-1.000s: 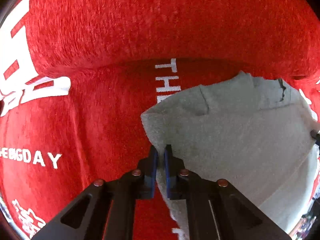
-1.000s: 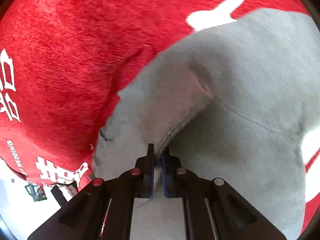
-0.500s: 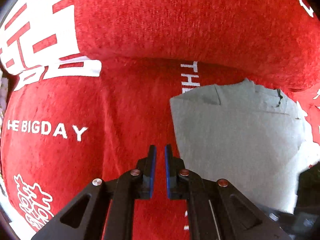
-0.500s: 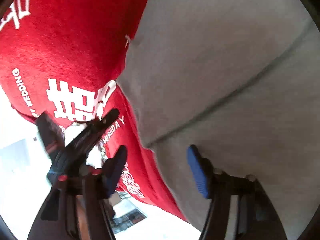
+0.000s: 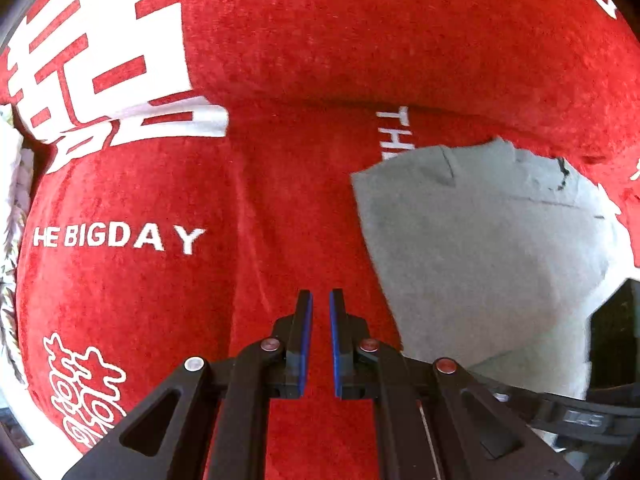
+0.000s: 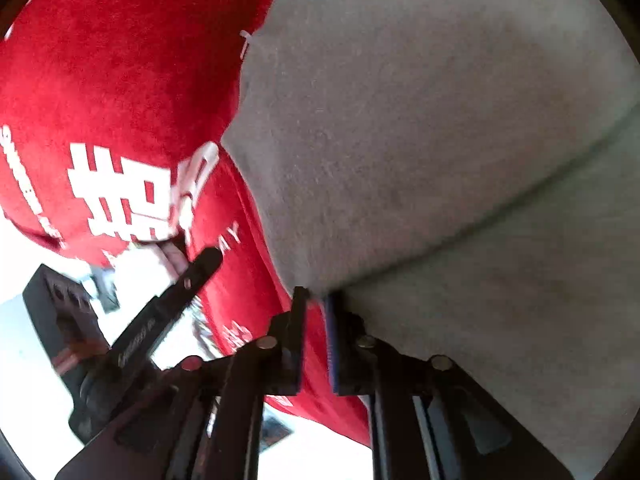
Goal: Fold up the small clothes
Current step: 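Grasp the sweatshirt side edge with the right tool and fold it inward, then open the right tool and move it to the other sleeve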
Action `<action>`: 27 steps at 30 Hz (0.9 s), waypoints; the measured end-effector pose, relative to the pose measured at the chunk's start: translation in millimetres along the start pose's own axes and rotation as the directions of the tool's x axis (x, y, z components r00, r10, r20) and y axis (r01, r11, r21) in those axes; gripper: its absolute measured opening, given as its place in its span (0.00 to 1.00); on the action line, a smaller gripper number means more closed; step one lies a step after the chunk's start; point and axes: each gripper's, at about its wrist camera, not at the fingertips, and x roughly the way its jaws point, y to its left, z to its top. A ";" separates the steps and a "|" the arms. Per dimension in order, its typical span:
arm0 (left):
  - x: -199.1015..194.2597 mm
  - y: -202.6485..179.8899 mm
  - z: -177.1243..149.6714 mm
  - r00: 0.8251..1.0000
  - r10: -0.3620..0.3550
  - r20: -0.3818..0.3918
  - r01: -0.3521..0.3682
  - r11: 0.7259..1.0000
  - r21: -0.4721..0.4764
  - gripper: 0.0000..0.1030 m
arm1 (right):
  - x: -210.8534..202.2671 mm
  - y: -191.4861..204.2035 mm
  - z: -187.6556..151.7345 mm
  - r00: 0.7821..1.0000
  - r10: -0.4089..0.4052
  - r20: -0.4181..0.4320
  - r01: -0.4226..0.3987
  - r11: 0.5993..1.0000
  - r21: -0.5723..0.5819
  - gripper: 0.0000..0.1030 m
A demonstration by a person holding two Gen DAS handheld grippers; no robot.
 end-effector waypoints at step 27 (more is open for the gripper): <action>16.0 -141.8 -11.9 0.998 0.063 0.000 -0.063 0.998 -0.006 0.99 | -249.6 -117.8 76.2 0.907 -0.248 0.340 0.222 0.968 0.114 0.51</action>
